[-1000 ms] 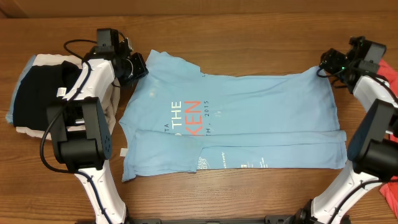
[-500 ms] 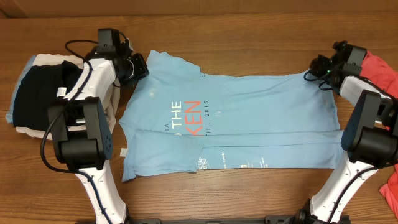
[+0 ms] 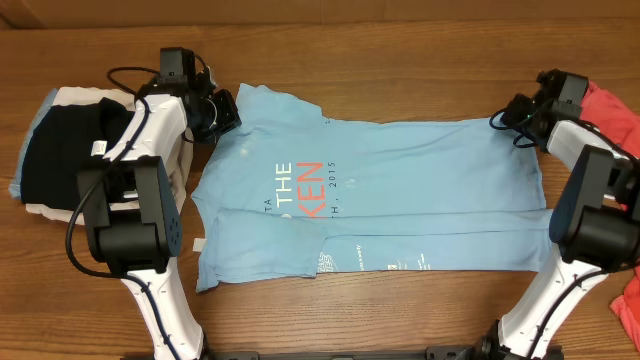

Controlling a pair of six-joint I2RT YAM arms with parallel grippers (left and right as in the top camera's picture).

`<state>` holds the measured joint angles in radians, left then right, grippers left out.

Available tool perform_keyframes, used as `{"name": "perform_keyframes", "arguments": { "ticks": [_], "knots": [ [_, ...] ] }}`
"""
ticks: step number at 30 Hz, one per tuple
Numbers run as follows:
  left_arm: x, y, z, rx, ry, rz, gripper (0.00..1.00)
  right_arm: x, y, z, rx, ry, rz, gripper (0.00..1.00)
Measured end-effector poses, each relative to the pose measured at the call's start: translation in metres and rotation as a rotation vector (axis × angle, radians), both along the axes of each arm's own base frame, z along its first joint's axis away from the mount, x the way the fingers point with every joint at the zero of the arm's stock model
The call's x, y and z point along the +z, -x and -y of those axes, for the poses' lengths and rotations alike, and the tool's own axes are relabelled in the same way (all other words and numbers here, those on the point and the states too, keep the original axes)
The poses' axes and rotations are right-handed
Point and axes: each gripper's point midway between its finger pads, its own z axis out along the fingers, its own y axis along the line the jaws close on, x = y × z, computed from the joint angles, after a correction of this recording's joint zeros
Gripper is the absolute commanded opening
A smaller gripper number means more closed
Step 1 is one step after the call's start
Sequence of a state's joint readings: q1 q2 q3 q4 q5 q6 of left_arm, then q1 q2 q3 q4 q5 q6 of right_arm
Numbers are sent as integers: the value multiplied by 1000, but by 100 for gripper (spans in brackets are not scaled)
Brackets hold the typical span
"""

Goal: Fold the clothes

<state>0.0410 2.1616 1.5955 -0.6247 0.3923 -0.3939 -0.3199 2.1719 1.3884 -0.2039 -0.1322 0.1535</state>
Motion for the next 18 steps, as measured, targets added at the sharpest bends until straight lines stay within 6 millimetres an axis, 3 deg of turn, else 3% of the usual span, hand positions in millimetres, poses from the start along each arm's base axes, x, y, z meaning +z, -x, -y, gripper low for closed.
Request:
{"name": "perform_keyframes", "arguments": {
  "ticks": [5,8,10,14,18],
  "knots": [
    [20,1,-1,2,-2,27,4,13,21,5,-40,30,-78,4],
    [47,11,-7,17,-12,31,4,39,33,5,-54,45,-93,4],
    [65,28,-17,40,-29,0,4,61,45,4,-59,49,-102,4],
    [74,53,-33,79,-46,-74,4,76,75,2,-77,25,-178,4],
    [71,76,-47,113,-62,-166,4,71,112,2,-111,-18,-305,4]
  ]
}}
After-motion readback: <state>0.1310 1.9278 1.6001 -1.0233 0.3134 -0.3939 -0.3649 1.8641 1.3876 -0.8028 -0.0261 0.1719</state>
